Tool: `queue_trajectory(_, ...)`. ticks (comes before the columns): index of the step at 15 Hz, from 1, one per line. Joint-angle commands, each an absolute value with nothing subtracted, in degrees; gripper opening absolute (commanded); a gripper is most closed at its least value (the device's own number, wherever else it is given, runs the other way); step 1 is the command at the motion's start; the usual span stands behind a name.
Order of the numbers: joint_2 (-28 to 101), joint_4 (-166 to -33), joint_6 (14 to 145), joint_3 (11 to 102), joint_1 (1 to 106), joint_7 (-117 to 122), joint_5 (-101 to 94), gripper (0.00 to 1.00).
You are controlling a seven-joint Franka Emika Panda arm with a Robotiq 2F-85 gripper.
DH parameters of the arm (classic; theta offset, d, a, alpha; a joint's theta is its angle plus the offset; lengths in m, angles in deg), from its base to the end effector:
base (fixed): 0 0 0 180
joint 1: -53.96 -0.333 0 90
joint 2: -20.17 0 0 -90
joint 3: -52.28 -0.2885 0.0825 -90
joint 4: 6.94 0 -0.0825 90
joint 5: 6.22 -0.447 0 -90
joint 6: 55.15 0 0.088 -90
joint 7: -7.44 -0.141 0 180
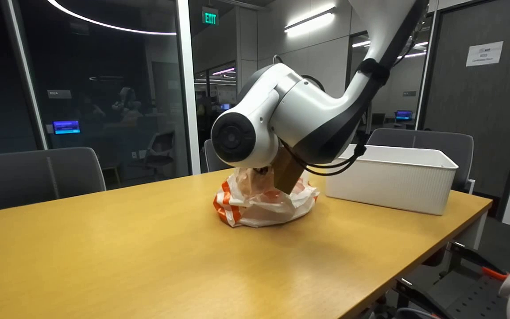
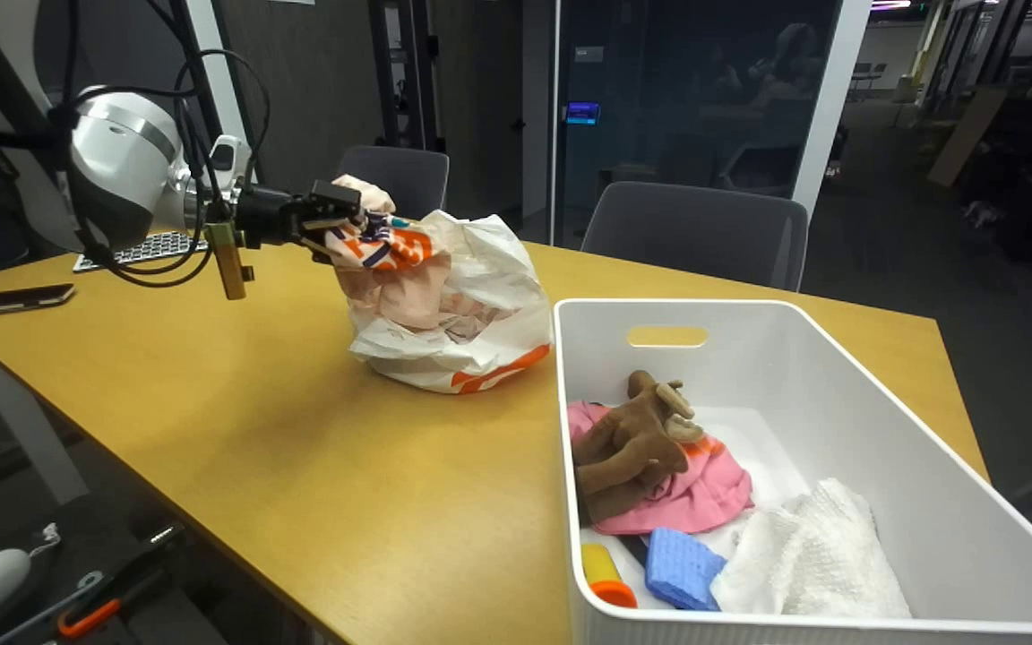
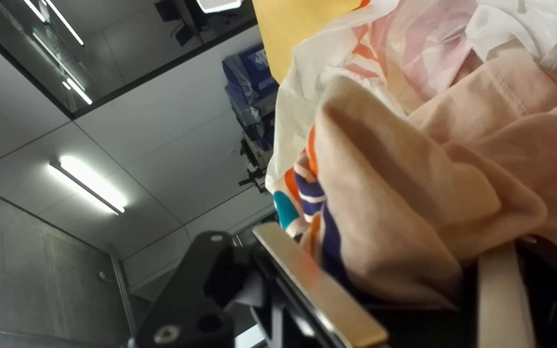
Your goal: Lift the pink laundry then fold it and put it in the plastic bag
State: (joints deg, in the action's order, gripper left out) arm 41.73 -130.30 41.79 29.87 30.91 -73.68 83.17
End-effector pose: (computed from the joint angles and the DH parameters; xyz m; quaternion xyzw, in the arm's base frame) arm 0.4841 0.3195 0.1646 0.7766 0.1323 0.3802 0.4845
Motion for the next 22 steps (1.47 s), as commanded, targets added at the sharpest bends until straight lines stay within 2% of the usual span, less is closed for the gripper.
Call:
queue_trajectory(1, 42.26, -128.41, 43.68, 29.78, 31.41, -72.56, 78.86, 0.00)
queue_trajectory(9, 42.88, -126.84, 47.46, 30.32, 31.44, -71.70, 66.96, 0.00)
queue_trajectory(10, 38.40, -136.13, 54.72, 32.96, 36.04, -74.19, 70.14, 0.00)
queue_trajectory(14, 40.89, -137.20, 58.38, 39.23, 40.63, -72.63, 72.96, 0.00)
queue_trajectory(17, 40.29, -138.84, 67.71, 44.81, 47.23, -72.45, 81.07, 0.00)
queue_trajectory(22, 36.86, -139.38, 75.28, 45.83, 50.84, -72.84, 90.26, 0.00)
